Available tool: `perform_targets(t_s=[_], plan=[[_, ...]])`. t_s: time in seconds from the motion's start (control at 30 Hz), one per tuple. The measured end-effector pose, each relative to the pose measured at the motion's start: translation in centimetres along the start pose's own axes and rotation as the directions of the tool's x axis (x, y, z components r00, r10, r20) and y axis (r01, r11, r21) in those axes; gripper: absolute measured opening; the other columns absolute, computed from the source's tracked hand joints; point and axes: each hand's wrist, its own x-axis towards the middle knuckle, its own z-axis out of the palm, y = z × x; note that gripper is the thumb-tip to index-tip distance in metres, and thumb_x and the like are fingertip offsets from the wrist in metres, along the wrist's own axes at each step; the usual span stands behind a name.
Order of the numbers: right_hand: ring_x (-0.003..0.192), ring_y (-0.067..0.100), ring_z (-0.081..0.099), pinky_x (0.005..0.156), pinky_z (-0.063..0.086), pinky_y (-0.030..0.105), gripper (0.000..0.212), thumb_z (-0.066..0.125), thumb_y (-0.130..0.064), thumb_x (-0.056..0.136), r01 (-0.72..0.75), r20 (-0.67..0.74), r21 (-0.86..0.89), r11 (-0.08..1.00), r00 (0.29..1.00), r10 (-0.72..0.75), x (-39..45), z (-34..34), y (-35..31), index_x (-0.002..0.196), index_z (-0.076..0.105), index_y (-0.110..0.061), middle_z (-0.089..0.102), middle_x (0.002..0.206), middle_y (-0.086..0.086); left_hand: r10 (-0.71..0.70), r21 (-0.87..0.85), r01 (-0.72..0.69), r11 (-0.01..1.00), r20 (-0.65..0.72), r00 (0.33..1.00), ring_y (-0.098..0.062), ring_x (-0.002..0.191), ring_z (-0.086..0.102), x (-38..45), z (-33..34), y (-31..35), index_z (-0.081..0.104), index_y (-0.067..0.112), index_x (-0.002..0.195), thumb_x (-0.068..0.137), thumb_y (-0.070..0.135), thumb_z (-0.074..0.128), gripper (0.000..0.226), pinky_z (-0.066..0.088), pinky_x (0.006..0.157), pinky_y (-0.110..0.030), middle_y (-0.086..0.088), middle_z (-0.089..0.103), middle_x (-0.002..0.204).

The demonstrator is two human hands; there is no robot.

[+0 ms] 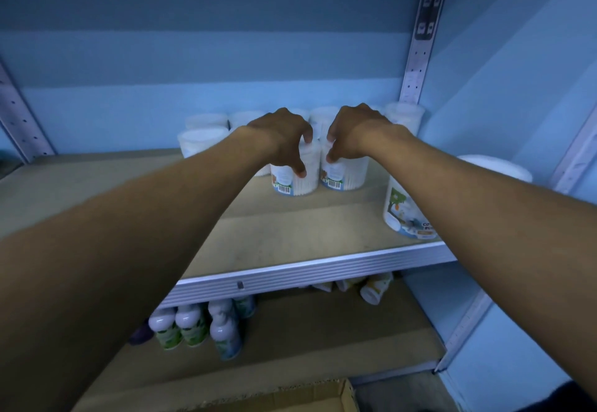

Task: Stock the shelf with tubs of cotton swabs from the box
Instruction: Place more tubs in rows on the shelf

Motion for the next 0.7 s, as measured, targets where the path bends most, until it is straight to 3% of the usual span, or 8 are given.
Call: perform_targets(t_s=[0.27, 0.37, 0.43, 0.53, 0.7], plan=[[0.122, 0.025, 0.054, 0.086, 0.046, 0.033, 0.061, 0.081, -0.051, 0.074, 0.087, -0.018, -0.004, 0.996, 0.996, -0.087, -3.9, -0.5, -0.5, 0.127, 0.065, -0.026, 0.058, 0.133, 0.002, 0.005, 0.022, -0.005, 1.000, -0.014, 1.000, -0.020, 0.119, 0.049, -3.8, -0.3, 0.5, 0.056, 0.033, 0.128, 0.067, 0.051, 0.083, 0.069, 0.041, 0.082, -0.028, 0.005, 0.056, 0.128], [0.119, 0.025, 0.054, 0.081, 0.046, 0.033, 0.057, 0.081, -0.054, 0.074, 0.130, -0.036, -0.005, 0.992, 0.991, -0.130, -5.3, -0.7, -0.4, 0.122, 0.068, -0.025, 0.062, 0.127, 0.000, -0.005, 0.040, 0.006, 0.999, -0.020, 1.000, -0.021, 0.116, 0.050, -5.0, -0.4, 0.8, 0.057, 0.034, 0.125, 0.062, 0.056, 0.083, 0.071, 0.046, 0.086, -0.033, 0.003, 0.059, 0.125], [0.120, 0.024, 0.052, 0.086, 0.048, 0.035, 0.057, 0.081, -0.055, 0.074, 0.147, -0.046, 0.003, 0.989, 0.988, -0.146, -6.3, -0.9, -0.3, 0.120, 0.069, -0.024, 0.064, 0.125, 0.000, -0.013, 0.052, 0.014, 0.999, -0.018, 1.000, -0.022, 0.114, 0.052, -5.7, -0.5, 1.0, 0.058, 0.035, 0.124, 0.060, 0.058, 0.083, 0.072, 0.049, 0.088, -0.037, 0.002, 0.060, 0.123], [0.123, 0.025, 0.049, 0.092, 0.048, 0.036, 0.055, 0.081, -0.055, 0.074, 0.167, -0.059, 0.021, 0.986, 0.984, -0.166, -7.6, -1.0, -0.2, 0.118, 0.069, -0.024, 0.065, 0.123, 0.001, -0.018, 0.061, 0.019, 0.998, -0.015, 1.000, -0.021, 0.113, 0.054, -6.8, -0.7, 1.4, 0.059, 0.035, 0.123, 0.060, 0.059, 0.083, 0.072, 0.051, 0.088, -0.037, 0.004, 0.061, 0.121], [0.124, 0.022, 0.046, 0.085, 0.043, 0.031, 0.042, 0.082, -0.047, 0.076, 0.214, -0.048, 0.080, 0.973, 0.976, -0.211, -10.0, -1.6, 0.3, 0.112, 0.075, -0.027, 0.068, 0.118, -0.002, -0.039, 0.062, 0.039, 0.997, -0.003, 0.999, -0.023, 0.110, 0.056, -8.2, -0.9, 2.0, 0.060, 0.036, 0.121, 0.057, 0.063, 0.082, 0.073, 0.052, 0.087, -0.039, 0.003, 0.061, 0.120]])
